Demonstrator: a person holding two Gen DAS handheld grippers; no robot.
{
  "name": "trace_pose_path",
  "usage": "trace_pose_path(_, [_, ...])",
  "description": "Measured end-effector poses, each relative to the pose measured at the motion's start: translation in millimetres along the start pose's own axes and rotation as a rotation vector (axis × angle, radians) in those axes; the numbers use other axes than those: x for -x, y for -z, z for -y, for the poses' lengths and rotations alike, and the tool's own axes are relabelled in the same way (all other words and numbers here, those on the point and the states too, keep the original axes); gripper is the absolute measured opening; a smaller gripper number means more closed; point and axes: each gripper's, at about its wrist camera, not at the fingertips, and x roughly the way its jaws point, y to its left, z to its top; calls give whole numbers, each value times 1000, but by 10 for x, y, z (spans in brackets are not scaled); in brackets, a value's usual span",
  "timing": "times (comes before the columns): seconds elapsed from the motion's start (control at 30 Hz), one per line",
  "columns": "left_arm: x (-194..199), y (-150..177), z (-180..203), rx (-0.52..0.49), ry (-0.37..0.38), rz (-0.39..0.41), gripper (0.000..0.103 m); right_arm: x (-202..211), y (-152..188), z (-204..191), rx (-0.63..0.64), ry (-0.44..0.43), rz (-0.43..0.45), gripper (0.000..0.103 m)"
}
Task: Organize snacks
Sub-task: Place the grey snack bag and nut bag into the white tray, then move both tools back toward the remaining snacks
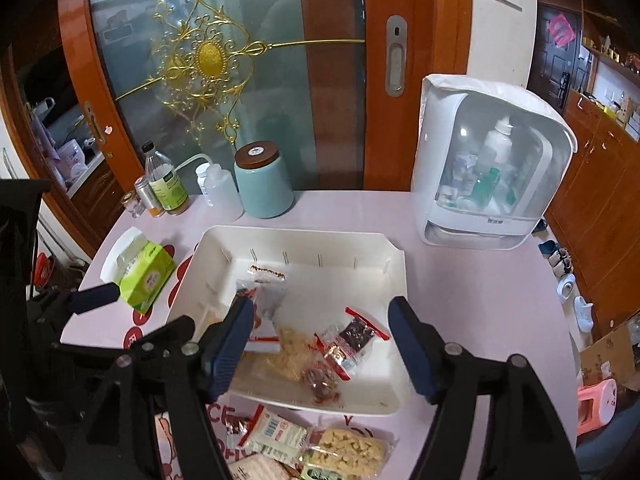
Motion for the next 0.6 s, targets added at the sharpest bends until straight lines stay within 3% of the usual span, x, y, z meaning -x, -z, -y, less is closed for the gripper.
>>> trace_pose_path(0.37, [395, 292, 69, -1, 30, 29, 98, 418, 230, 105, 42, -7, 23, 70])
trace_pose_path(0.6, [640, 725, 221, -28, 63, 21, 99, 651, 553, 249, 57, -10, 15, 70])
